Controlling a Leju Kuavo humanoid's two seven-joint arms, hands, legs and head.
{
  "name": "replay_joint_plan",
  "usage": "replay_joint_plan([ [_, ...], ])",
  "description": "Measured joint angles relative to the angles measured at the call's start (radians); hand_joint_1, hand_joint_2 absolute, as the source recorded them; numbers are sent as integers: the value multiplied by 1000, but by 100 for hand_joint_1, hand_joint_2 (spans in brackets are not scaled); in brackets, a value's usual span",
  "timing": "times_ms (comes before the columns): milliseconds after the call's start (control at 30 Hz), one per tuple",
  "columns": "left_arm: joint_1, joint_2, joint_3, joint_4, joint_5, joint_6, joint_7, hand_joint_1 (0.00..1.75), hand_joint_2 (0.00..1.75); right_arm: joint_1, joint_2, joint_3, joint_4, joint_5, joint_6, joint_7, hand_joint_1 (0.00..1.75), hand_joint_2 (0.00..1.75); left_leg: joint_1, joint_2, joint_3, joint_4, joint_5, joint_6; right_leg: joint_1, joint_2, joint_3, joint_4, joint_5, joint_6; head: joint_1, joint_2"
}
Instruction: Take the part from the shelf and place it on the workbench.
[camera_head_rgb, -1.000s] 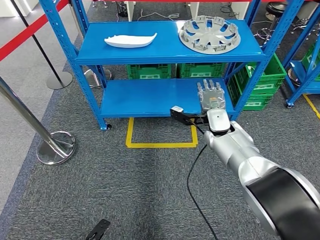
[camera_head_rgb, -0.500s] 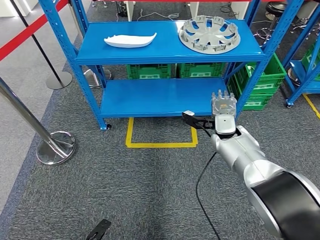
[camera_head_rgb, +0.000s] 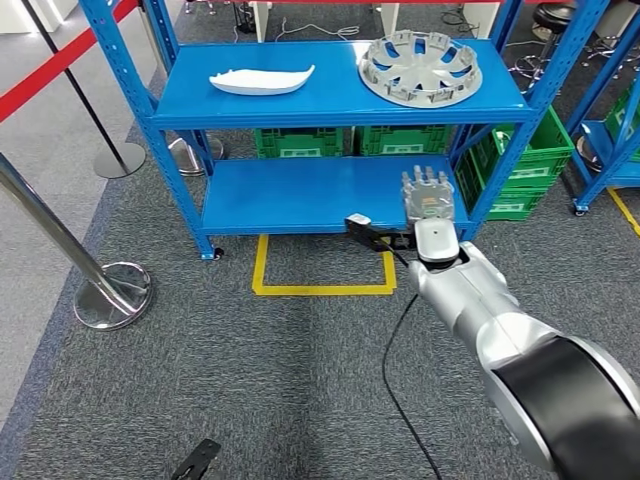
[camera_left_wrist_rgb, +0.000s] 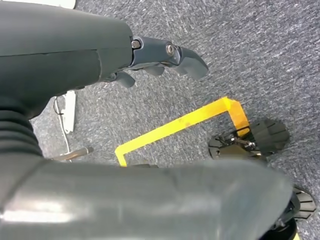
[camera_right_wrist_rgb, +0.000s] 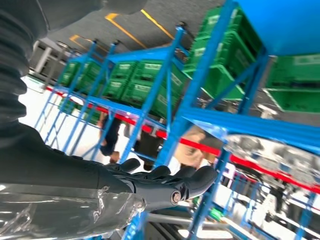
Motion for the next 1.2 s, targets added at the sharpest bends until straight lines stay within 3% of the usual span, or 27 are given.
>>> replay_joint_plan([
  [200, 0, 3, 3, 0, -2, 0, -2, 0, 0, -5, 29, 0, -4, 10, -7, -14, 0, 175, 0, 0, 3, -10, -1, 22, -5, 2, -5, 14, 4, 20, 1, 0],
  [267, 0, 3, 4, 0, -2, 0, -3, 0, 0, -8, 30, 0, -7, 11, -8, -18, 0, 175, 4, -2, 10, -15, -1, 28, -6, 9, -44, 80, -32, 22, 6, 0],
  [367, 0, 2, 6, 0, -2, 3, -4, 0, 0, -6, 33, 0, -8, 12, -9, -24, 0, 175, 5, -6, 13, -14, -5, 30, -7, 14, -153, 265, -100, 28, 10, 0],
  [400, 1, 2, 7, 0, -2, 3, -4, 0, 0, -4, 34, 0, -8, 12, -9, -26, 0, 175, 6, -8, 15, -14, -7, 28, -7, 14, -174, 288, -96, 31, 11, 0],
  [433, 2, 2, 9, 0, -2, 3, -4, 0, 0, -2, 35, 0, -8, 13, -9, -27, 0, 175, 9, -12, 20, -13, -10, 24, -9, 14, -176, 271, -72, 32, 11, 0],
  [500, 4, 2, 12, 0, -4, 3, -4, 0, 0, -1, 37, 0, -8, 13, -10, -28, 0, 175, 15, -17, 33, -11, -22, 11, -15, 15, -136, 148, 16, 36, 12, 0],
  [567, 4, 3, 14, 0, -5, 3, -4, 0, 0, -2, 37, 0, -8, 13, -10, -28, 0, 175, 18, -20, 37, -8, -32, -4, -15, 21, -96, 40, 55, 33, 15, 0],
  [667, 4, 4, 16, 0, -5, 3, -4, 0, 0, 1, 43, 0, -10, 14, -11, -29, 0, 175, 18, -20, 34, -4, -38, -23, -11, 27, -90, 22, 48, 2, 15, 0],
  [733, 4, 4, 17, 0, -5, 3, -4, 0, 0, 0, 45, 0, -13, 14, -13, -29, 0, 175, 19, -14, 19, 24, -41, -32, -12, 28, -83, 23, 45, -11, 11, 0],
  [767, 2, 4, 17, 0, -6, 3, -4, 0, 0, -2, 45, 0, -15, 14, -14, -29, 0, 175, 19, -12, -5, 64, -48, -37, -13, 28, -77, 22, 42, -17, 10, 0],
  [867, 2, 4, 17, 0, -7, 2, -5, 0, 0, 2, 46, 0, -16, 15, -16, -31, 0, 175, 18, -8, -131, 244, -101, -46, -12, 27, -58, 20, 25, -27, 5, 0],
  [900, 5, 4, 18, 0, -7, 2, -5, 0, 0, 6, 46, 0, -16, 15, -16, -32, 0, 175, 18, -8, -163, 276, -109, -46, -11, 27, -50, 20, 17, -29, 4, 0],
  [933, 7, 4, 18, 0, -8, 2, -5, 0, 0, 9, 46, 0, -16, 15, -16, -32, 0, 175, 18, -8, -179, 276, -99, -43, -11, 27, -41, 20, 10, -29, 4, 0],
  [967, 8, 4, 18, 0, -8, 2, -5, 0, 0, 10, 46, 0, -16, 15, -16, -32, 0, 175, 16, -8, -178, 242, -67, -38, -11, 27, -31, 20, 3, -29, 4, 0],
  [1033, 9, 4, 19, 0, -8, 2, -5, 0, 0, 9, 46, 0, -16, 17, -17, -32, 0, 175, 11, -5, -143, 115, 35, -23, -10, 28, -12, 19, -13, -25, 4, 0],
  [1067, 9, 4, 19, 0, -8, 2, -5, 0, 0, 9, 47, 0, -16, 17, -17, -32, 0, 175, 7, -3, -123, 52, 68, -16, -8, 29, -5, 19, -21, -21, 3, 0],
  [1100, 9, 4, 19, 0, -8, 1, -5, 0, 0, 8, 47, 0, -16, 17, -17, -33, 0, 175, 4, -1, -110, 11, 87, -10, -6, 29, 1, 16, -29, -15, 2, 0],
  [1200, 8, 3, 20, 0, -8, 1, -5, 0, 0, 4, 48, -1, -18, 18, -18, -35, 0, 175, 3, -2, -88, -22, 78, 3, -3, 28, 21, 11, -42, 4, 2, 0],
])
